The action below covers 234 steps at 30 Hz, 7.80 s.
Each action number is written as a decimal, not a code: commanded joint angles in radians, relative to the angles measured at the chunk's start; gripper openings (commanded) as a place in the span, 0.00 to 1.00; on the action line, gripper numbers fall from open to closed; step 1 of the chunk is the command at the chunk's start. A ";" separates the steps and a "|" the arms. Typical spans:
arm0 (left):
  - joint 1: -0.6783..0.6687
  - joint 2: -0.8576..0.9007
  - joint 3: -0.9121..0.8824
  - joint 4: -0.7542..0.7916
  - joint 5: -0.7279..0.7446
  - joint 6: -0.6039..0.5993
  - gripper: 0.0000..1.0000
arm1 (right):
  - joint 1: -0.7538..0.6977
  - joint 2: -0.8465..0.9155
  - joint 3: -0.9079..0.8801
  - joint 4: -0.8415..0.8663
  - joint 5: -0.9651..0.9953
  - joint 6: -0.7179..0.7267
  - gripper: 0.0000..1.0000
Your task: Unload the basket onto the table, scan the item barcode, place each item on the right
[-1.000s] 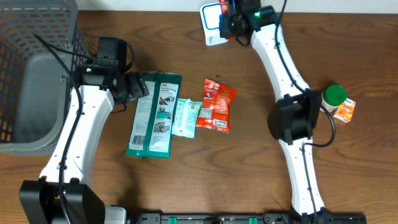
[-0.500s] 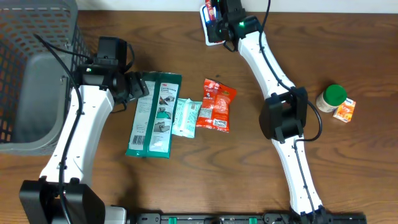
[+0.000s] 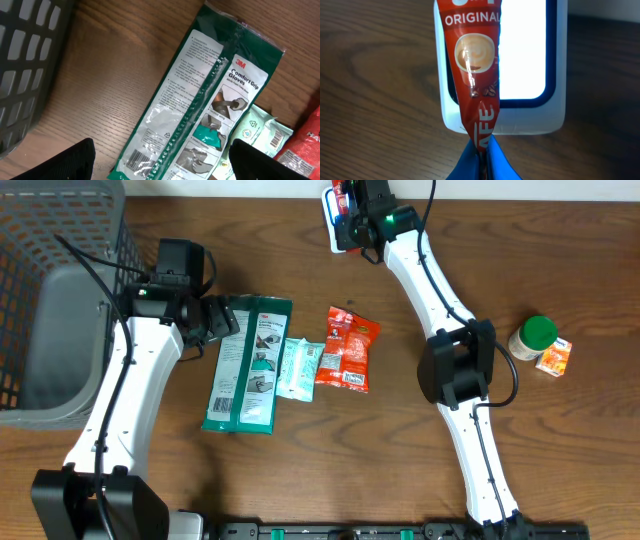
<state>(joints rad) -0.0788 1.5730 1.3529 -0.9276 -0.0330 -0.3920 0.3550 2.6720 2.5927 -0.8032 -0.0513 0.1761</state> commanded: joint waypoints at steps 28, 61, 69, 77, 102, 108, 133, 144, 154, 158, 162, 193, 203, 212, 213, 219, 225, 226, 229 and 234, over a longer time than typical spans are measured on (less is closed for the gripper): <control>0.004 -0.004 0.016 -0.003 -0.013 0.005 0.86 | -0.016 -0.517 0.018 -0.658 0.043 0.016 0.01; 0.004 -0.004 0.016 -0.003 -0.013 0.005 0.86 | -0.412 -0.619 -0.927 -0.586 0.313 -0.036 0.01; 0.004 -0.004 0.016 -0.003 -0.013 0.005 0.86 | -0.455 -0.619 -1.125 -0.423 0.332 -0.173 0.01; 0.004 -0.004 0.016 -0.003 -0.013 0.005 0.86 | -0.480 -0.618 -1.221 -0.211 0.537 -0.317 0.01; 0.004 -0.004 0.016 -0.003 -0.013 0.005 0.86 | -0.552 -0.618 -1.221 -0.016 0.537 -0.196 0.14; 0.004 -0.004 0.016 -0.003 -0.013 0.005 0.86 | -0.581 -0.618 -1.221 -0.020 0.322 -0.196 0.17; 0.004 -0.004 0.016 -0.003 -0.013 0.005 0.86 | -0.511 -0.619 -0.849 -0.472 -0.208 -0.109 0.99; 0.004 -0.004 0.016 -0.003 -0.013 0.005 0.86 | -0.383 -0.619 -1.038 -0.213 -0.508 -0.006 0.97; 0.004 -0.004 0.016 -0.003 -0.013 0.005 0.86 | -0.134 -0.619 -1.218 0.093 -0.507 0.106 0.97; 0.004 -0.004 0.016 -0.003 -0.013 0.005 0.86 | -0.047 -0.619 -1.244 0.182 -0.486 0.174 0.96; 0.004 -0.004 0.016 -0.003 -0.013 0.005 0.86 | 0.018 -0.619 -1.250 0.218 -0.363 0.267 0.95; 0.004 -0.004 0.016 -0.003 -0.013 0.005 0.86 | -0.018 -0.630 -1.305 0.253 -0.462 0.153 0.71; 0.004 -0.004 0.016 -0.003 -0.013 0.005 0.86 | -0.020 -0.630 -1.368 0.323 -0.478 0.135 0.66; 0.004 -0.004 0.016 -0.003 -0.013 0.005 0.86 | -0.032 -0.673 -1.410 0.365 -0.473 0.049 0.29; 0.004 -0.004 0.016 -0.003 -0.013 0.005 0.86 | -0.038 -0.706 -1.410 0.351 -0.461 0.031 0.29; 0.004 -0.004 0.016 -0.003 -0.013 0.005 0.86 | -0.046 -0.918 -1.410 0.206 -0.174 -0.002 0.11; 0.004 -0.004 0.016 -0.003 -0.013 0.005 0.86 | -0.026 -1.059 -1.410 0.044 0.103 -0.002 0.02; 0.004 -0.004 0.016 -0.003 -0.013 0.005 0.86 | -0.023 -1.062 -1.410 0.027 0.128 -0.002 0.02; 0.004 -0.004 0.016 -0.003 -0.013 0.005 0.86 | -0.010 -1.061 -1.413 -0.004 0.189 0.003 0.01; 0.004 -0.004 0.016 -0.003 -0.013 0.005 0.86 | 0.010 -1.060 -1.419 0.007 0.189 0.100 0.01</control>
<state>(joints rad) -0.0788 1.5730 1.3529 -0.9279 -0.0330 -0.3923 0.3477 1.6165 1.1778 -0.8028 0.0822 0.1997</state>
